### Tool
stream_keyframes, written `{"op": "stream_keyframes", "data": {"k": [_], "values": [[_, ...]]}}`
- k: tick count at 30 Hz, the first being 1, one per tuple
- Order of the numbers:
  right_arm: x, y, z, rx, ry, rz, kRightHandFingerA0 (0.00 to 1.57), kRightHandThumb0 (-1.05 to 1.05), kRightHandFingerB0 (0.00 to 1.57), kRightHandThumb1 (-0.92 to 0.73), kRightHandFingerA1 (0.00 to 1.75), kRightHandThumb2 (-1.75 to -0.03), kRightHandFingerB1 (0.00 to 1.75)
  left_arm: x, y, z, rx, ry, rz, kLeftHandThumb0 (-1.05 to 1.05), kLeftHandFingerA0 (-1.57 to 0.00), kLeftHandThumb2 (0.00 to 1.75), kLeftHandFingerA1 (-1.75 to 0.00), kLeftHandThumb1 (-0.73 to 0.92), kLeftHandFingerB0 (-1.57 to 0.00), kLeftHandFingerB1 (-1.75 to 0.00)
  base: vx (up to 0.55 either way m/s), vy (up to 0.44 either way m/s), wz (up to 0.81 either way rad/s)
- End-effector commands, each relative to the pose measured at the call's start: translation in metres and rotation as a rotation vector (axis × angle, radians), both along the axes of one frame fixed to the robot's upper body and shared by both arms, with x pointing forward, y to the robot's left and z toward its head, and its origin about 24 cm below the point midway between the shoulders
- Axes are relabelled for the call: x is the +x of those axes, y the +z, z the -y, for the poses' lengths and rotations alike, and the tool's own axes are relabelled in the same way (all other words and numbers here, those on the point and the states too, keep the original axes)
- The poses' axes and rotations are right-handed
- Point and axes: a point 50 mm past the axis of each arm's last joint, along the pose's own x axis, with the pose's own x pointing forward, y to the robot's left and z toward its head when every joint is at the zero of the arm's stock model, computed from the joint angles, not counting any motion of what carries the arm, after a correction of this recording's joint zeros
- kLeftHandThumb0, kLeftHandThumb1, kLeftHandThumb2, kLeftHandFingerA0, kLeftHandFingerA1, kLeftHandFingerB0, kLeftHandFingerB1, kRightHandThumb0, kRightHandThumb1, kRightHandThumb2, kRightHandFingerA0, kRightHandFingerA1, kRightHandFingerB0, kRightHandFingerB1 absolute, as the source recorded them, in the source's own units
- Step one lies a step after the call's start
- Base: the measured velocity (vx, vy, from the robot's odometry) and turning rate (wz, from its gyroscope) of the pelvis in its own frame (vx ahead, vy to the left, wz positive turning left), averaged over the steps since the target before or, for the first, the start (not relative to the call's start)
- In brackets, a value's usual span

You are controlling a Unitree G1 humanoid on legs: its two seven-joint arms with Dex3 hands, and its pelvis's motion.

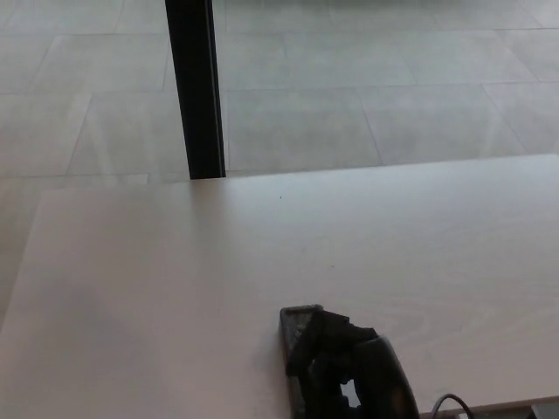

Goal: The robot uses its right hand to hold the eraser kept in the middle of the desk and use it to wipe the desk by swiping its surface twice

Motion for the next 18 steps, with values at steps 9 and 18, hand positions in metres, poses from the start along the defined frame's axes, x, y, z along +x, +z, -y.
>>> {"op": "stream_keyframes", "data": {"k": [9, 18], "values": [[-0.002, -0.038, 0.035, -0.231, -0.002, -0.155, 0.8, -0.22, 0.67, -0.57, 1.75, -1.11, 1.63, -0.002, 0.004, -0.004, 0.027, 0.021, 0.016, -0.72, -0.54, 0.63, -0.92, 0.77, -0.49, -0.74, 0.0, 0.0, 0.0], [0.021, -0.026, 0.078, -0.288, -0.166, -0.119, 0.87, -0.23, 0.7, -0.51, 1.75, -1.14, 1.68, -0.004, 0.003, -0.004, 0.022, 0.023, 0.016, -0.73, -0.52, 0.63, -0.98, 0.75, -0.49, -0.77, 0.0, 0.0, 0.0]]}}
